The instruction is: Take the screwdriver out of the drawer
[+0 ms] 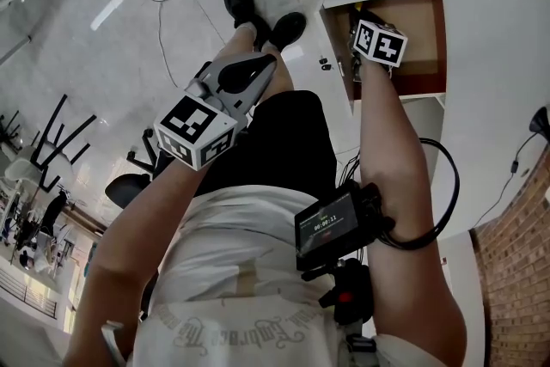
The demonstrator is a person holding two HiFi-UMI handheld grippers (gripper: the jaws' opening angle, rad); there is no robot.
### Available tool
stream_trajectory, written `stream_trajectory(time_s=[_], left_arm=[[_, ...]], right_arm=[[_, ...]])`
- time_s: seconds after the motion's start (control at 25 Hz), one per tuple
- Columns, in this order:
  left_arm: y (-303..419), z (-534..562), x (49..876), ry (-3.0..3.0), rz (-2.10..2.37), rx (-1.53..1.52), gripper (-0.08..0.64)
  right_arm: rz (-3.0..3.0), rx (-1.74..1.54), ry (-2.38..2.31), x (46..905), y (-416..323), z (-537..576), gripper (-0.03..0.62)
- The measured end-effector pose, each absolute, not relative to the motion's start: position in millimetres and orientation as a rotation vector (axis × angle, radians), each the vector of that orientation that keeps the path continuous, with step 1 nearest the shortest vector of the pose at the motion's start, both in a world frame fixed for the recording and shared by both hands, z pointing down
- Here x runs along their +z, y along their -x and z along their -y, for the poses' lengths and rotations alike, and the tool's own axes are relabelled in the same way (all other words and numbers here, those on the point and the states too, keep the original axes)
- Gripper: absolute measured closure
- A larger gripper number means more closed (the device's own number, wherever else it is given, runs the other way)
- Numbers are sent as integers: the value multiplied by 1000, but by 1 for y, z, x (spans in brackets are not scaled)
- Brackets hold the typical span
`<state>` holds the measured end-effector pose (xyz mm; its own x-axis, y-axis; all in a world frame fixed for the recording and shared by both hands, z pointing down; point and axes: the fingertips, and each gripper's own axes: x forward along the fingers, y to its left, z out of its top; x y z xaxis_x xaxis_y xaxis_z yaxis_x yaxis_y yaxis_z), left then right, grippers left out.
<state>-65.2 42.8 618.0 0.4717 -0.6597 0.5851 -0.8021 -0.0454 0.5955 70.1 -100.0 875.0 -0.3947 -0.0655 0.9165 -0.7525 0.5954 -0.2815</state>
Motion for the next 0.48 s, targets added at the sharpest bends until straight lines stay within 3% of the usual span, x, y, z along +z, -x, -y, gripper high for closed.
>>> stream_trajectory(time_s=[0.48], left_arm=[[62, -35, 591, -1851, 1206, 246, 548]], right_arm=[[1875, 885, -673, 837, -81, 90, 523]])
